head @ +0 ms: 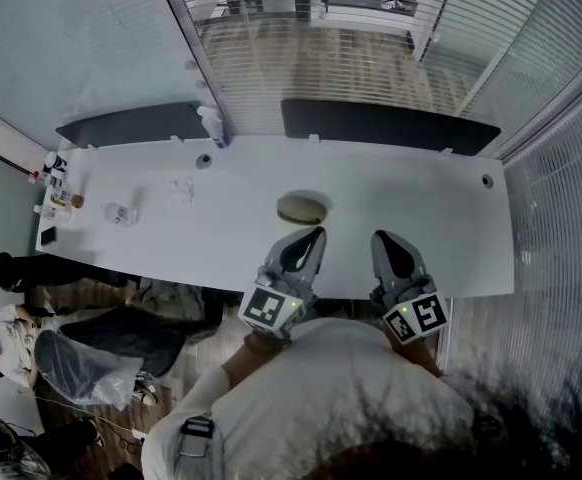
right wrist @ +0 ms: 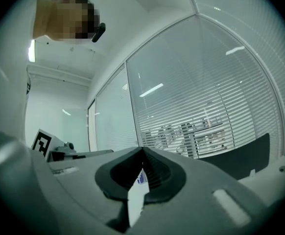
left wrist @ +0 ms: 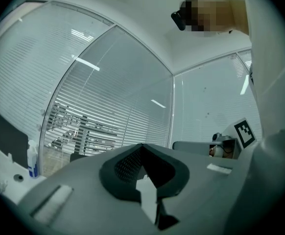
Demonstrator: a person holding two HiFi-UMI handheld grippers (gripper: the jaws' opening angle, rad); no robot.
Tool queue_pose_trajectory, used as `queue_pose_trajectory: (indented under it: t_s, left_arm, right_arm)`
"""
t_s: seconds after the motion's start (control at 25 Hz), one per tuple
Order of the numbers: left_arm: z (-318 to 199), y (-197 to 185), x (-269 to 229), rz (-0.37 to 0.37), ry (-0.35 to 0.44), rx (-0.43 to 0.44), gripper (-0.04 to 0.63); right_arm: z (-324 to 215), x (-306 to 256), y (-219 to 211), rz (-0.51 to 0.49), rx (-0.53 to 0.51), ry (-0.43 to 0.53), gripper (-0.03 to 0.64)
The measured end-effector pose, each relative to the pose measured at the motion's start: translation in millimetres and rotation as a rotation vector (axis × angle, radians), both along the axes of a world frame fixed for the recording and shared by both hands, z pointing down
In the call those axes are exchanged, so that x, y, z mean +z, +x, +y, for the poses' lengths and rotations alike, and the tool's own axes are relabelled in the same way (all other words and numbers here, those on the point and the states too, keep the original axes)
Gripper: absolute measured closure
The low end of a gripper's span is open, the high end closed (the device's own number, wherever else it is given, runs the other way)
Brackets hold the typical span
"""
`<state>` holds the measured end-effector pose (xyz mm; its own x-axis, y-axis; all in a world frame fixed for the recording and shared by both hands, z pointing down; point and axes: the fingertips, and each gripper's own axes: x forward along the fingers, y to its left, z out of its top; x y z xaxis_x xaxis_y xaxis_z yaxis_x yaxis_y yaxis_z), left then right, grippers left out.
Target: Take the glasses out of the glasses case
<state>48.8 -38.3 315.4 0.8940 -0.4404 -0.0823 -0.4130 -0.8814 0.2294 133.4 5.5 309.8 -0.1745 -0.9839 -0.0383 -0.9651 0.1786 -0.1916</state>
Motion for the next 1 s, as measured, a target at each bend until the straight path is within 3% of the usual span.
queue_pose_trajectory:
  t_s: [0.44, 1.0]
  left_arm:
    - [10, 7, 4, -0.021, 0.006, 0.023, 0.595]
    - [20, -1, 31, -0.041, -0.085, -0.017, 0.595]
  right_arm:
    - [7, 3, 5, -0.01, 0.001, -0.015, 0.618]
    - [13, 29, -5, -0.035, -0.039, -0.101, 0.618]
